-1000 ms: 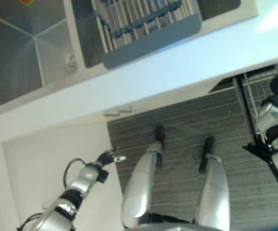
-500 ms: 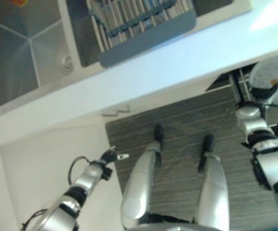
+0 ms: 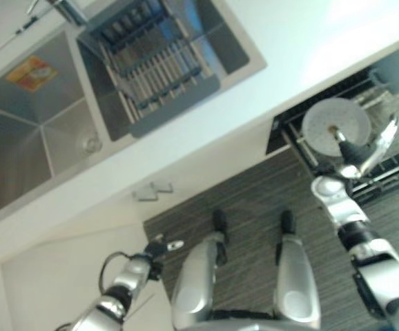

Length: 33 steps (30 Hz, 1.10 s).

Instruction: Place the dishes in the dishwasher.

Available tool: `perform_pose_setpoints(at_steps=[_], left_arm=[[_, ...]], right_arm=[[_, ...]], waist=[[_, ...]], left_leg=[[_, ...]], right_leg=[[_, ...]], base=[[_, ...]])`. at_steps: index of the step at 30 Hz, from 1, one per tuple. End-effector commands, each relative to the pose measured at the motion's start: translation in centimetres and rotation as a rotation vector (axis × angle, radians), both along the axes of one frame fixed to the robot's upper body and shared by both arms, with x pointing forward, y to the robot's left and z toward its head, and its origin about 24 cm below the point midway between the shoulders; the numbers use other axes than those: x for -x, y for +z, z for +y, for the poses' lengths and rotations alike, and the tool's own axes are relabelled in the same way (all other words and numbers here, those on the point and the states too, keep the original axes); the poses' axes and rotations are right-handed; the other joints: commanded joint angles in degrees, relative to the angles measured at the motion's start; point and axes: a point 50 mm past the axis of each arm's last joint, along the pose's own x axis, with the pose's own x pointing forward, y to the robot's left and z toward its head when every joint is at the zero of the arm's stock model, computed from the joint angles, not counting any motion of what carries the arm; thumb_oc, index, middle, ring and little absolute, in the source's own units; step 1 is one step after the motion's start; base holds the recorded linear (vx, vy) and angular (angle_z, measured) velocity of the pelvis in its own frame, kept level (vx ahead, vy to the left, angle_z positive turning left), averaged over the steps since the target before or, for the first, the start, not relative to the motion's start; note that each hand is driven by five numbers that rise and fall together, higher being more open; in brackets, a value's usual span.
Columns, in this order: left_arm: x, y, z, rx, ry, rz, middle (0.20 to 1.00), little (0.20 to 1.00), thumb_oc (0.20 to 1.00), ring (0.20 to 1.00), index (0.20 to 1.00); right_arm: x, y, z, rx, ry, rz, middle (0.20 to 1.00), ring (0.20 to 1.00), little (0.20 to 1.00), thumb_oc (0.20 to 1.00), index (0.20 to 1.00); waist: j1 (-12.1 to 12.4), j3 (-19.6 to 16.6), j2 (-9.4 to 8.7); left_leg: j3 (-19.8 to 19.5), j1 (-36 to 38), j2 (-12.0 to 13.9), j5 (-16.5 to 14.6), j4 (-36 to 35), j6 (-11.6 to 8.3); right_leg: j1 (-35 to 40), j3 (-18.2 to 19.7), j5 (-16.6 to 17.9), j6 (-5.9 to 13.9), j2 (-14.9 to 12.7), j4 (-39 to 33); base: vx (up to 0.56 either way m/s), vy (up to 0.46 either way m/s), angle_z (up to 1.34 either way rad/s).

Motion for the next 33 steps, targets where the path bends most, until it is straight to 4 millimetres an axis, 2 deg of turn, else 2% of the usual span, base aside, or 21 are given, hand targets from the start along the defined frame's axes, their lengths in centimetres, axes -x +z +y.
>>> perform_pose_setpoints(at_steps=[1, 3, 4, 6, 8, 11, 13, 14, 17, 21, 22, 23, 24, 25, 29, 33], left_arm=[[2.1, -1.0, 0.6, -0.042, 0.012, 0.039, 1.000, 1.000, 1.000, 1.000, 1.000], [2.2, -0.9, 0.3, -0.015, 0.067, 0.002, 1.000, 1.000, 1.000, 1.000, 1.000], [2.0, -0.8, 0.1, -0.006, 0.074, -0.026, 1.000, 1.000, 1.000, 1.000, 1.000], [2.3, -0.7, -0.2, -0.003, 0.062, -0.036, 1.000, 1.000, 1.000, 1.000, 1.000], [3.1, -0.9, 0.1, -0.011, 0.065, -0.025, 1.000, 1.000, 1.000, 1.000, 1.000], [4.5, -1.2, 1.0, -0.028, 0.100, -0.003, 1.000, 1.000, 1.000, 1.000, 1.000], [5.5, -1.5, 1.6, -0.042, 0.126, 0.010, 1.000, 1.000, 1.000, 1.000, 1.000], [6.0, -1.6, 2.0, -0.044, 0.152, 0.024, 1.000, 1.000, 1.000, 1.000, 1.000], [6.8, -1.8, 2.7, -0.041, 0.190, 0.043, 1.000, 1.000, 1.000, 1.000, 1.000], [6.8, -1.9, 2.9, -0.024, 0.216, 0.038, 1.000, 1.000, 1.000, 1.000, 1.000], [6.6, -1.9, 2.9, -0.021, 0.214, 0.035, 1.000, 1.000, 1.000, 1.000, 1.000], [5.7, -1.7, 2.8, -0.020, 0.191, 0.025, 1.000, 1.000, 1.000, 1.000, 1.000], [5.6, -1.6, 2.6, -0.020, 0.185, 0.024, 1.000, 1.000, 1.000, 1.000, 1.000], [4.9, -1.5, 2.3, -0.026, 0.158, 0.019, 1.000, 1.000, 1.000, 1.000, 1.000], [4.1, -1.2, 2.2, -0.041, 0.125, 0.010, 1.000, 1.000, 1.000, 1.000, 1.000], [3.7, -0.9, 2.6, -0.057, 0.117, 0.006, 1.000, 1.000, 1.000, 1.000, 1.000]], right_arm=[[1.3, 2.3, -0.7, -0.108, 0.001, -0.248, 1.000, 1.000, 1.000, 1.000, 1.000], [2.9, 1.2, -1.5, -0.247, 0.063, -0.305, 1.000, 1.000, 1.000, 1.000, 1.000], [3.4, 0.3, -1.8, -0.352, 0.161, -0.316, 1.000, 1.000, 1.000, 1.000, 1.000], [4.4, 0.7, -2.1, -0.295, 0.257, -0.335, 1.000, 1.000, 1.000, 1.000, 1.000], [5.5, 2.1, -2.7, -0.199, 0.317, -0.331, 1.000, 1.000, 1.000, 1.000, 1.000], [7.4, 2.6, -4.1, -0.344, 0.557, -0.504, 1.000, 1.000, 1.000, 1.000, 1.000], [8.6, 3.2, -4.7, -0.281, 0.589, -0.554, 1.000, 1.000, 1.000, 1.000, 1.000], [9.4, 3.8, -5.2, -0.237, 0.593, -0.587, 1.000, 1.000, 1.000, 1.000, 1.000], [10.9, 3.5, -8.0, -0.274, 0.452, -0.671, 1.000, 1.000, 1.000, 1.000, 1.000], [12.5, 0.8, -10.8, -0.396, 0.234, -0.726, 1.000, 1.000, 1.000, 1.000, 1.000], [12.7, 0.0, -11.1, -0.419, 0.199, -0.711, 1.000, 1.000, 1.000, 1.000, 1.000], [12.9, -3.2, -12.4, -0.587, 0.106, -0.699, 1.000, 1.000, 1.000, 1.000, 1.000], [12.9, -4.0, -12.5, -0.629, 0.087, -0.703, 1.000, 1.000, 1.000, 1.000, 1.000], [12.8, -6.1, -12.6, -0.723, 0.062, -0.697, 1.000, 1.000, 1.000, 1.000, 1.000], [10.5, -8.1, -11.3, -0.834, 0.127, -0.609, 1.000, 1.000, 1.000, 1.000, 1.000], [8.1, -8.2, -10.7, -0.866, 0.240, -0.495, 1.000, 1.000, 1.000, 1.000, 1.000]], waist=[[-0.87, -2.40, -0.33], [-1.73, -3.49, -1.15], [-2.01, -4.21, -1.73], [-2.22, -5.32, -2.65], [-2.76, -6.44, -3.75], [-3.84, -7.16, -5.01], [-4.41, -7.23, -5.73], [-4.66, -7.28, -6.01], [-5.10, -6.79, -6.19], [-5.47, -5.64, -5.79], [-5.42, -5.47, -5.69], [-4.98, -4.63, -5.25], [-4.83, -4.46, -5.08], [-4.18, -3.81, -4.58], [-2.59, -2.53, -3.64], [-1.30, -1.98, -2.78]], left_leg=[[-2.53, 3.46, -0.47, -3.19, -2.53, 0.15], [-1.87, 4.80, 0.23, -3.69, -2.28, 0.00], [-1.43, 5.48, 0.61, -4.04, -1.88, -0.05], [-0.77, 6.28, 1.22, -4.57, -0.77, -0.16], [0.21, 6.84, 1.95, -5.15, 0.68, -0.35], [1.62, 7.16, 2.85, -6.08, 3.41, -0.58], [2.16, 6.67, 3.29, -7.18, 6.37, -0.61], [2.27, 5.81, 3.60, -8.04, 8.91, -0.71], [2.46, 3.57, 4.25, -10.08, 13.87, -0.57], [1.07, 1.54, 4.42, -13.15, 18.63, -0.66], [0.90, 1.08, 4.40, -13.39, 19.34, -0.59], [0.15, -0.70, 4.42, -13.55, 21.18, -0.56], [-0.06, -1.01, 4.33, -13.51, 21.48, -0.54], [-0.76, -1.87, 3.91, -13.38, 22.12, -0.47], [-2.23, -3.96, 3.08, -13.14, 23.99, -0.16], [-3.20, -5.61, 2.23, -13.08, 25.50, -0.21]], right_leg=[[0.59, -1.89, -5.83, -2.47, 1.81, 6.78], [1.88, -2.06, -6.29, -2.81, 1.97, 6.80], [2.69, -2.53, -6.59, -3.02, 1.84, 6.89], [3.92, -3.71, -6.88, -3.29, 1.57, 7.12], [5.00, -4.83, -7.24, -3.45, 1.34, 7.59], [5.45, -5.75, -8.44, -4.03, 1.13, 9.74], [5.47, -6.23, -9.36, -4.50, 0.84, 11.63], [5.00, -6.38, -10.17, -4.87, 0.55, 13.57], [3.39, -6.19, -12.10, -5.69, -0.05, 17.86], [2.04, -4.95, -15.78, -6.21, -0.60, 23.47], [1.64, -4.86, -16.05, -6.27, -0.73, 24.24], [0.49, -4.81, -16.58, -6.65, -0.96, 26.17], [0.27, -4.82, -16.60, -6.74, -0.99, 26.47], [-0.23, -5.14, -16.44, -6.86, -1.16, 26.95], [-2.00, -5.50, -16.42, -7.11, -1.56, 29.21], [-3.45, -5.65, -16.83, -7.25, -1.73, 31.53]], base=[[0.14, 0.000, -0.18], [0.15, -0.019, -0.25], [0.15, -0.055, -0.26], [0.12, -0.075, -0.15], [0.11, -0.085, -0.13], [0.09, -0.050, -0.14], [0.07, -0.043, -0.19], [0.07, -0.035, -0.22], [0.02, -0.015, -0.11], [0.07, -0.002, 0.06], [0.01, -0.025, 0.12], [0.00, -0.030, 0.17], [-0.02, -0.061, 0.18], [-0.02, -0.058, 0.12], [-0.02, -0.063, 0.08], [0.01, -0.040, 0.19]])
